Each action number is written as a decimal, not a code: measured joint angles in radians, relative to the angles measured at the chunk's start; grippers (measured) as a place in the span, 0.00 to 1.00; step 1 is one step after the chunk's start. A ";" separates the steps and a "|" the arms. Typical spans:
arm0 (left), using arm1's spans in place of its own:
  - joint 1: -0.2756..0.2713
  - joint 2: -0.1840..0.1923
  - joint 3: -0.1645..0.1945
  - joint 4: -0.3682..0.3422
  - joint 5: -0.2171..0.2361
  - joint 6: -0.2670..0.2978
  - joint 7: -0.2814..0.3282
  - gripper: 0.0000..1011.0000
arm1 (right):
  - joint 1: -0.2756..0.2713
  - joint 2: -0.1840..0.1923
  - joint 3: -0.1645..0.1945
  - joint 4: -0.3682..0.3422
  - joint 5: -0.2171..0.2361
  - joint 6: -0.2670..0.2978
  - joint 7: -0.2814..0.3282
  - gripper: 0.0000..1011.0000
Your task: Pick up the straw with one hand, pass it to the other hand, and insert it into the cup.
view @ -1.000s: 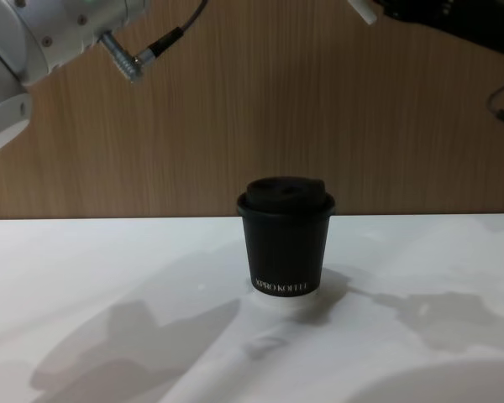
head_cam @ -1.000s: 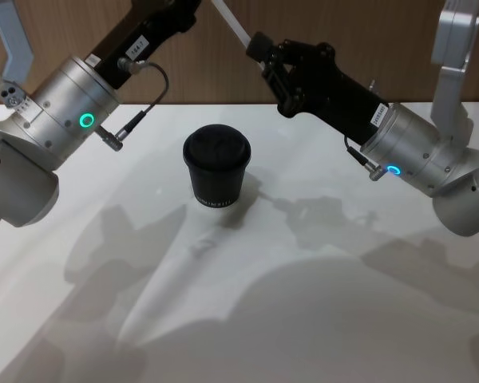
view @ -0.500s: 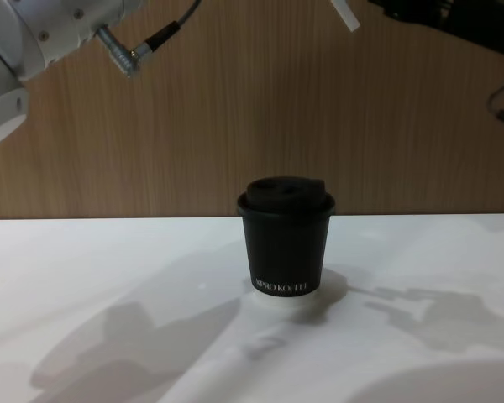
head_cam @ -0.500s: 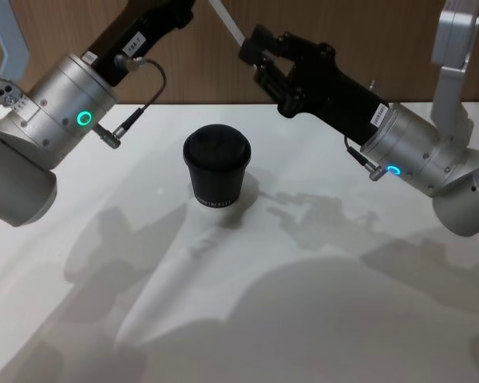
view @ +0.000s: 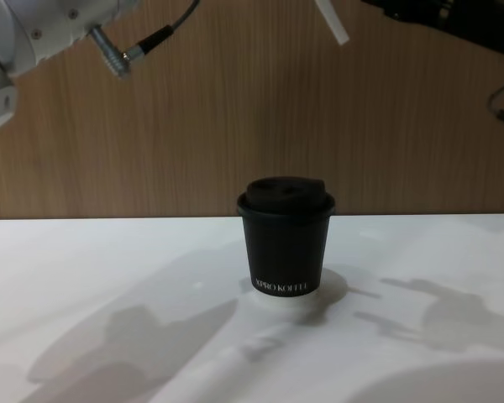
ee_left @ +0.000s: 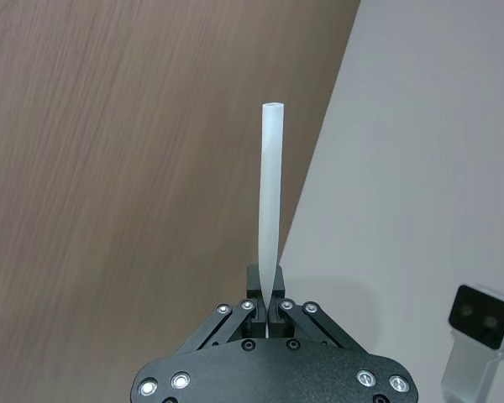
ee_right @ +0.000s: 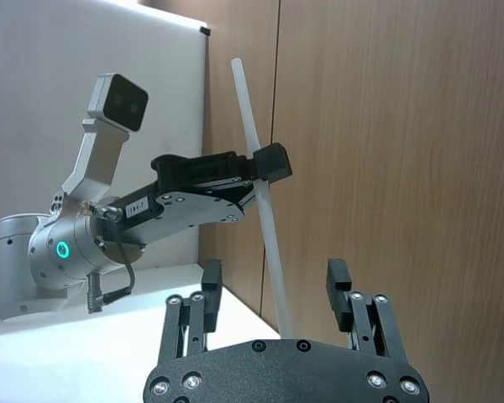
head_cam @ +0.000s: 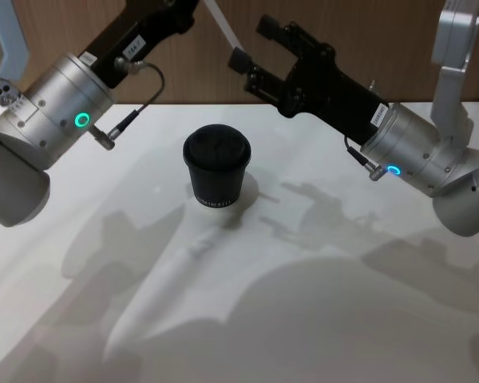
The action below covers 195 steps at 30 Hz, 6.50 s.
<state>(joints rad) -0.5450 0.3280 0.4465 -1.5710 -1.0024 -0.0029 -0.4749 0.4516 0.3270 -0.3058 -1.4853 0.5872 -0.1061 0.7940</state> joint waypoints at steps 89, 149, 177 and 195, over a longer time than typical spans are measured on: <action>-0.019 0.021 0.055 0.135 0.341 -0.024 0.102 0.01 | 0.000 0.000 0.000 0.000 0.000 0.000 0.000 0.99; -0.008 0.003 0.031 0.148 0.401 0.023 0.076 0.01 | 0.000 0.000 0.000 0.000 0.000 0.000 0.000 0.99; 0.019 0.001 0.010 0.140 0.413 0.063 0.070 0.62 | 0.005 0.011 -0.006 -0.018 0.000 0.018 0.000 0.99; 0.092 0.016 -0.026 0.088 0.401 0.073 0.081 0.99 | 0.009 0.090 -0.035 -0.140 0.000 0.140 0.007 0.99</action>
<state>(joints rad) -0.4530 0.3440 0.4210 -1.4830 -0.6016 0.0700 -0.3944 0.4605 0.4172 -0.3408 -1.6254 0.5874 0.0336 0.8011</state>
